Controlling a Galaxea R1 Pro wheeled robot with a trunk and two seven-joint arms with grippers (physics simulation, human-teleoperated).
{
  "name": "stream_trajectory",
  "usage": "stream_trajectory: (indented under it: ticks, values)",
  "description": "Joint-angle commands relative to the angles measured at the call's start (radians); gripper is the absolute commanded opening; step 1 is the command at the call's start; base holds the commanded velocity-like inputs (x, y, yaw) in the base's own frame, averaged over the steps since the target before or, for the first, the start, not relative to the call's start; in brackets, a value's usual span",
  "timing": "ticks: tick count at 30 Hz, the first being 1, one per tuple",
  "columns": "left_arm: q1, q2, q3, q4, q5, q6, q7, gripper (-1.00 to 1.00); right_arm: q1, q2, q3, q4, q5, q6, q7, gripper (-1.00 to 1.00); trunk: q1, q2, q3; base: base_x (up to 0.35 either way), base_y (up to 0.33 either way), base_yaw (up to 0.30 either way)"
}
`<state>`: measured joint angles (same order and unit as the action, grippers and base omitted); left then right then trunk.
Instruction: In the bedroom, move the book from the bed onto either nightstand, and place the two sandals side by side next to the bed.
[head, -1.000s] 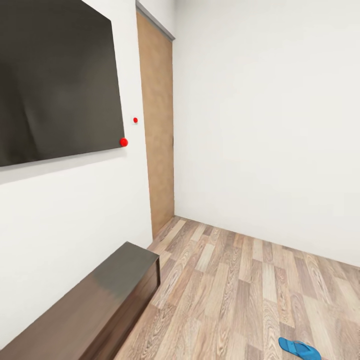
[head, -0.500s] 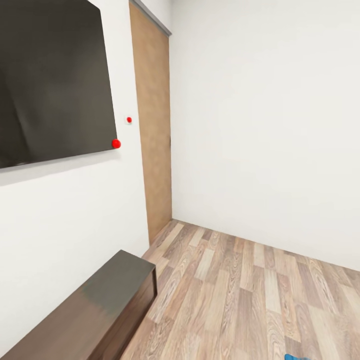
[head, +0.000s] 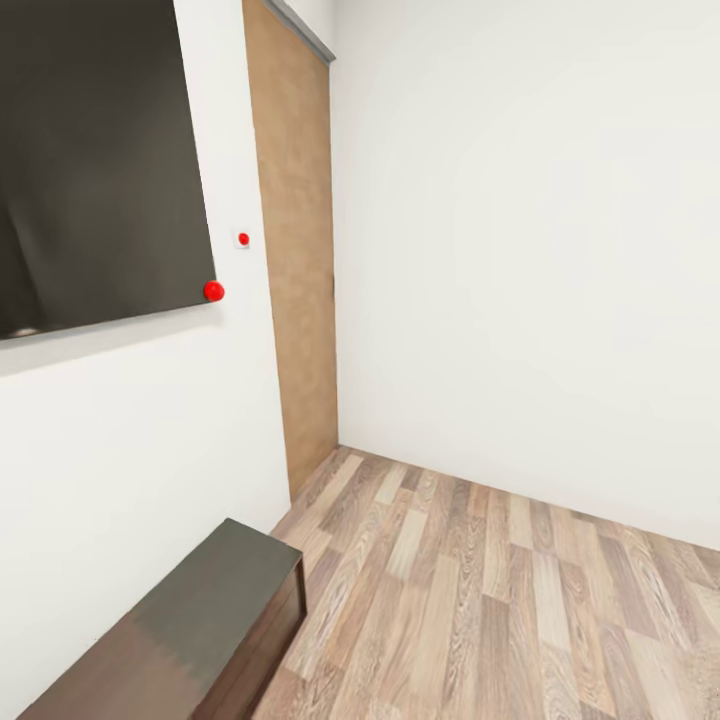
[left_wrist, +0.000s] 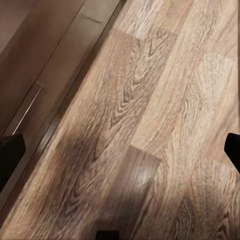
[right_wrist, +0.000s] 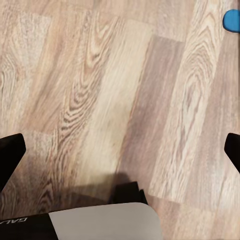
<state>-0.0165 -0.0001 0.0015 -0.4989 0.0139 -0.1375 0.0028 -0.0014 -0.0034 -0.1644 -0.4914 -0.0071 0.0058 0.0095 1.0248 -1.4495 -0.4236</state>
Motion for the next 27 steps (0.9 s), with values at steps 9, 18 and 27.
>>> stream_trajectory:
  ticks: [9, 18, 27]
  values:
    - [0.000, -0.001, 0.000, 0.000, 0.001, -0.004, 0.000, 1.00, 0.000, 0.000, -0.002, -0.001, -0.001, 0.001, 0.001, 1.00, 0.000, -0.001, -0.001, 0.016, 0.000, -0.257]
    - [0.000, -0.001, 0.000, 0.000, 0.001, -0.004, 0.000, 1.00, 0.000, 0.001, -0.001, -0.001, -0.001, 0.000, 0.001, 1.00, 0.000, -0.001, -0.001, 0.001, 0.000, -0.273]
    - [0.000, -0.001, 0.000, 0.000, 0.001, -0.004, 0.000, 1.00, 0.000, 0.000, -0.001, -0.001, -0.001, 0.000, 0.000, 1.00, 0.000, -0.001, -0.001, 0.129, 0.000, -0.132]
